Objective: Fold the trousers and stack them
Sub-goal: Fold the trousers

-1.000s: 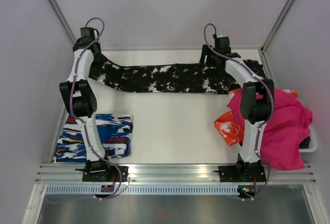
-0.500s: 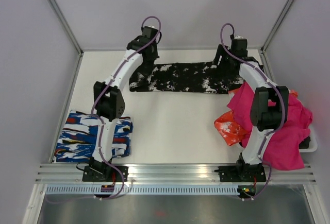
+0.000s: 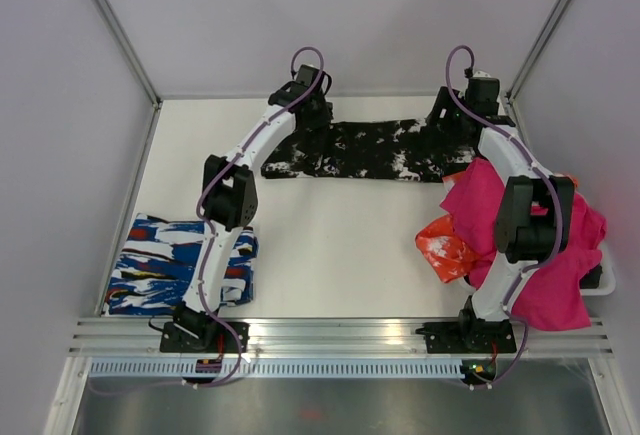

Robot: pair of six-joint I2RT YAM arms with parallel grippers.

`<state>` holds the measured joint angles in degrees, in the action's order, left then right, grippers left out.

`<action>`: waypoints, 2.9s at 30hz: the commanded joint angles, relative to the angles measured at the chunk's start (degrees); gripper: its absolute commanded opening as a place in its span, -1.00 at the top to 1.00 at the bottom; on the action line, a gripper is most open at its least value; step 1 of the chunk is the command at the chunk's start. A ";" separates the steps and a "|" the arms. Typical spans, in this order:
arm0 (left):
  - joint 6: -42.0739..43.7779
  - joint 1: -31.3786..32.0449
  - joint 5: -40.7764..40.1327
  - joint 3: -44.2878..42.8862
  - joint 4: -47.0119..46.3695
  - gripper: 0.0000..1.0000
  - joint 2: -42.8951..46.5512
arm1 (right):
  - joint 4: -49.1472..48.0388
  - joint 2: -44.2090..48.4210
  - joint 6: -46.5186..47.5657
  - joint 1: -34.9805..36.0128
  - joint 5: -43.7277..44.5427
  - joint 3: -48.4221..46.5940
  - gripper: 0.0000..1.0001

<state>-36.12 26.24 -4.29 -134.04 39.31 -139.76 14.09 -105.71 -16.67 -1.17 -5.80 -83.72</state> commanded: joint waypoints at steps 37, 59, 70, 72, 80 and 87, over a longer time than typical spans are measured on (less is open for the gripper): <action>7.63 -19.74 19.13 29.01 -14.34 -0.88 15.24 | 9.91 -19.17 0.32 19.36 -2.72 -27.28 -0.65; 6.41 -19.74 27.50 27.78 -15.49 0.43 4.94 | 14.65 -24.80 3.57 22.61 2.90 -18.32 0.49; 8.78 -24.82 24.78 28.04 -15.85 0.95 9.50 | 17.36 -25.68 5.33 22.70 -1.31 -29.28 0.10; 11.31 -28.93 24.34 28.22 -15.67 0.95 11.61 | 23.51 -25.77 5.33 22.27 1.04 -40.16 -0.16; 23.36 -36.78 19.24 25.59 -11.55 0.95 16.54 | 19.06 -14.27 4.28 14.89 2.55 -39.46 -0.73; 27.24 -38.02 18.36 13.14 -2.08 0.95 16.54 | 20.28 -14.35 0.85 12.86 6.94 -30.54 -0.74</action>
<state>-13.80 -13.32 15.07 -112.01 32.51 -126.89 32.47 -117.23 -13.37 10.11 -1.10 -118.58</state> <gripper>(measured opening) 0.049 0.869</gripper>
